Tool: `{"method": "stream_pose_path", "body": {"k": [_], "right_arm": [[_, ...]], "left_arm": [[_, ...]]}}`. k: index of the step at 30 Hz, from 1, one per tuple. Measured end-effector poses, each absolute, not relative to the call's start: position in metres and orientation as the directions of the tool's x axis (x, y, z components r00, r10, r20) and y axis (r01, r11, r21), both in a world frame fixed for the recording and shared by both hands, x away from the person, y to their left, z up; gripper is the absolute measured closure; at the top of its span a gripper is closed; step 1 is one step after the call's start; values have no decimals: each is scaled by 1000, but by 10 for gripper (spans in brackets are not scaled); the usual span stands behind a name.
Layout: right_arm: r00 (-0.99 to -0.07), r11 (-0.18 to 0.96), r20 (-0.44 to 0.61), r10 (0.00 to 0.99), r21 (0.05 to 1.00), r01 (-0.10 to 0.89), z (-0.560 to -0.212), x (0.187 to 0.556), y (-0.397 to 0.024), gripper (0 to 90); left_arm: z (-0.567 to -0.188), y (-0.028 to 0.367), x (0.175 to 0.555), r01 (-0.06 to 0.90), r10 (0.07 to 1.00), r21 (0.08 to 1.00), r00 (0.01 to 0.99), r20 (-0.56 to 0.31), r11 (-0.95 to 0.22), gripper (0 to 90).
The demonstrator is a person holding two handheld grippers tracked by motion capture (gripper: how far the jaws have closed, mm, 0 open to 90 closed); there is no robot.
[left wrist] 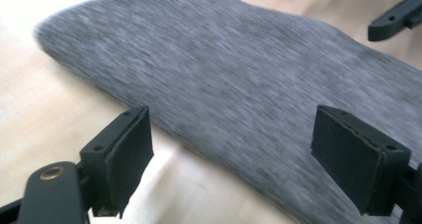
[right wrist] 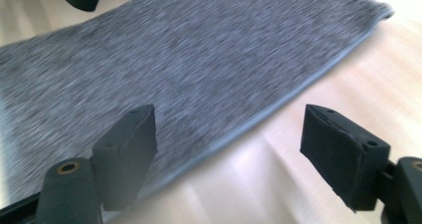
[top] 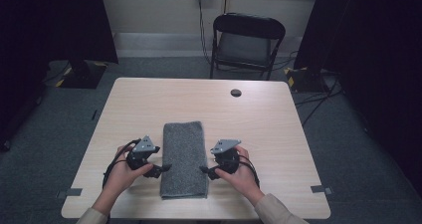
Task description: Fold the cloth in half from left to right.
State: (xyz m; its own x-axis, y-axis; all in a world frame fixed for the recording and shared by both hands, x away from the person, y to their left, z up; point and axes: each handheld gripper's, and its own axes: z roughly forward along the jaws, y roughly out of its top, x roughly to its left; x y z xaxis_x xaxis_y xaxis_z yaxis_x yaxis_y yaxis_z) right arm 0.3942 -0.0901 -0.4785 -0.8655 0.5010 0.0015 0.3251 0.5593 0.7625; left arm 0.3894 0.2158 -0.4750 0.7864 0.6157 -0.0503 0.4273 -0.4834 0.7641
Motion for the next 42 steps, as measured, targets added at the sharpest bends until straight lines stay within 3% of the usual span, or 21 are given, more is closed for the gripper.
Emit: {"method": "stream_pose_path", "body": {"k": [10, 27, 42], "right_arm": [[-863, 581, -4, 505, 741, 337, -490, 422, -79, 240], [-878, 601, -2, 479, 729, 327, -496, 390, -96, 245], [-833, 508, 26, 553, 781, 362, -480, 443, -92, 242]], "left_arm": [[-489, 201, 414, 438, 609, 746, 791, -54, -502, 170], [-494, 187, 390, 408, 558, 729, 829, -44, -549, 160], [-480, 203, 449, 488, 708, 774, 702, -74, -404, 171]]}}
